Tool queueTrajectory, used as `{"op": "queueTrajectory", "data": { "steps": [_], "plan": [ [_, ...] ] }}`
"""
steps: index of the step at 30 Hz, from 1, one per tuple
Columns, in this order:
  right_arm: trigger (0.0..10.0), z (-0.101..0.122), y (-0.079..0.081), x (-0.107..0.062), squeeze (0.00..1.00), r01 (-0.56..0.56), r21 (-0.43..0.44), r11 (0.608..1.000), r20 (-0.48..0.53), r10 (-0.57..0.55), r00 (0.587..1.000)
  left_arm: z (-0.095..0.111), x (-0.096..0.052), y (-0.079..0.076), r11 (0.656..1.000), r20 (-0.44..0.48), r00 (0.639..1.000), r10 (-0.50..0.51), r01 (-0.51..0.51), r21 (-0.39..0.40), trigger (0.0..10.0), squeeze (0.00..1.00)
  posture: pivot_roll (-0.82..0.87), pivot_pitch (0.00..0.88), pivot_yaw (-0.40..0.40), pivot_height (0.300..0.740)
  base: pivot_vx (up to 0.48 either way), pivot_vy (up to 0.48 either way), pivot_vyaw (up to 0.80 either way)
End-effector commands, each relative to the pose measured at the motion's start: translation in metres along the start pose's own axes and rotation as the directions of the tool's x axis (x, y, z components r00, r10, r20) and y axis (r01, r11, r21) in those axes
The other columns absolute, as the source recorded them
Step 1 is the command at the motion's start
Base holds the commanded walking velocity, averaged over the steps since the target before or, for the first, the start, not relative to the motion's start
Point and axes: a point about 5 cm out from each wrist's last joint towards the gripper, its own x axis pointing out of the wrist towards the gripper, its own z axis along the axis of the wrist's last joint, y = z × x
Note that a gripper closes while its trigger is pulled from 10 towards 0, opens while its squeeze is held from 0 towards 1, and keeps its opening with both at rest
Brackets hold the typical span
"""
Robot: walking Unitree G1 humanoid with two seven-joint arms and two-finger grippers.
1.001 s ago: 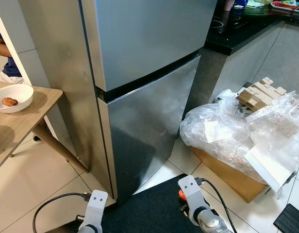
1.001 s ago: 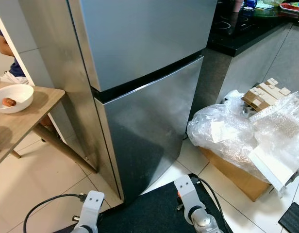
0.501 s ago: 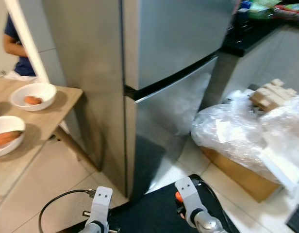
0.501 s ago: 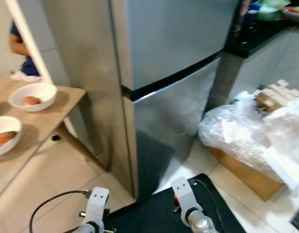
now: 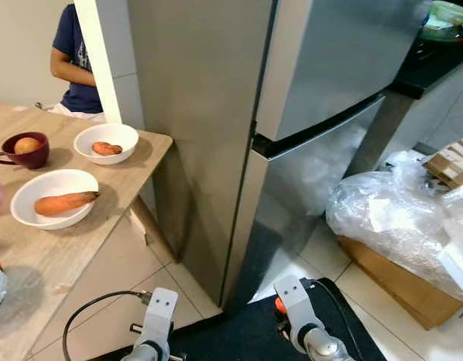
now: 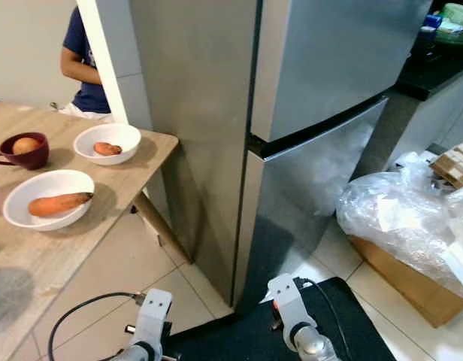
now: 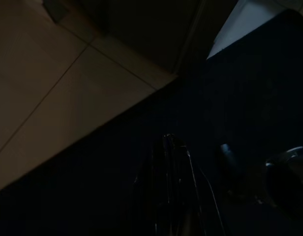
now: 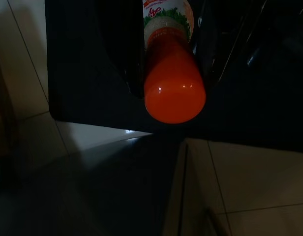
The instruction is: Restocking fridge
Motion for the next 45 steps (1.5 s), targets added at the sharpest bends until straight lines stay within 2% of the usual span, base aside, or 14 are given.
{"op": "queueTrajectory", "data": {
  "steps": [1,6,13,21,25,27,28,30,33,36,39,42,44,45],
  "plan": [
    [10.0,-0.003,-0.004,-0.002,0.0,0.018,0.0,1.0,-0.008,-0.018,1.0,-0.001,0.001,-0.004,0.999,-0.017,1.0,-0.021,0.021,0.028,10.0,0.0,-0.11,0.052,-0.044,0.74,0.0,-0.48,0.0],
    [10.0,-0.004,-0.005,-0.002,0.0,0.024,0.003,1.0,-0.009,-0.024,1.0,0.0,0.001,-0.003,1.0,-0.008,1.0,0.003,-0.003,-0.011,10.0,0.0,-0.12,0.054,-0.043,0.74,0.0,-0.288,0.0],
    [10.0,-0.004,-0.005,-0.002,0.0,0.026,0.004,1.0,-0.01,-0.026,1.0,0.004,0.002,0.001,1.0,0.009,1.0,0.029,-0.029,0.005,10.0,0.0,-0.12,0.06,-0.043,0.74,0.0,0.0,0.0],
    [10.0,-0.004,-0.004,-0.002,0.0,0.027,0.008,1.0,-0.008,-0.027,1.0,0.021,0.003,0.013,0.992,0.1,0.988,0.118,-0.123,0.038,10.0,0.0,-0.12,0.072,-0.042,0.74,0.0,0.0,0.0],
    [10.0,-0.003,-0.004,-0.002,0.0,0.029,0.01,1.0,-0.005,-0.029,1.0,0.043,0.003,0.028,0.982,0.19,0.965,0.179,-0.187,0.027,10.0,0.0,-0.13,0.078,-0.039,0.74,0.0,0.0,0.0],
    [10.0,-0.002,-0.004,-0.001,0.0,0.033,0.011,0.999,0.003,-0.033,0.999,0.075,0.003,0.041,0.98,0.325,0.924,0.2,-0.19,-0.062,10.0,0.0,-0.13,0.085,-0.04,0.74,0.0,0.0,0.0],
    [10.0,-0.002,-0.004,-0.001,0.0,0.033,0.011,0.999,0.003,-0.033,0.999,0.075,0.003,0.041,0.98,0.325,0.924,0.2,-0.19,-0.062,10.0,0.0,-0.13,0.085,-0.04,0.74,0.0,0.0,0.0],
    [10.0,-0.001,-0.005,-0.001,0.0,0.037,0.014,0.999,0.01,-0.037,0.999,0.102,0.004,0.05,0.976,0.384,0.899,0.213,-0.179,-0.123,10.0,0.0,-0.13,0.097,-0.041,0.74,0.0,0.0,0.0],
    [10.0,0.0,-0.006,-0.001,0.0,0.038,0.012,0.999,0.014,-0.038,0.999,0.121,0.006,0.051,0.983,0.41,0.896,0.173,-0.131,-0.129,10.0,0.0,-0.13,0.103,-0.041,0.74,0.0,0.0,0.0],
    [10.0,0.0,-0.009,-0.002,0.0,0.046,0.016,0.999,0.018,-0.047,0.999,0.145,0.007,0.05,0.993,0.446,0.887,0.12,-0.101,-0.065,10.0,0.0,-0.14,0.114,-0.034,0.74,0.0,0.0,0.0],
    [10.0,-0.003,-0.011,-0.004,0.0,0.054,0.019,0.998,0.017,-0.054,0.998,0.161,0.007,0.054,0.987,0.47,0.871,0.145,-0.094,-0.13,10.0,0.0,-0.15,0.122,-0.031,0.74,0.0,0.0,0.0],
    [10.0,-0.004,-0.012,-0.004,0.0,0.056,0.019,0.998,0.016,-0.056,0.998,0.165,0.006,0.055,0.986,0.479,0.866,0.144,-0.086,-0.142,10.0,0.0,-0.15,0.125,-0.031,0.74,0.0,0.0,0.0],
    [10.0,-0.007,-0.013,-0.006,0.0,0.061,0.02,0.998,0.013,-0.062,0.998,0.183,0.006,0.054,0.99,0.505,0.855,0.119,-0.062,-0.128,10.0,0.0,-0.15,0.141,-0.031,0.74,0.0,0.0,0.0],
    [10.0,-0.007,-0.013,-0.006,0.0,0.061,0.02,0.998,0.013,-0.062,0.998,0.183,0.006,0.054,0.99,0.505,0.855,0.119,-0.062,-0.128,10.0,0.0,-0.15,0.141,-0.031,0.74,0.0,0.0,0.0]
  ]
}}
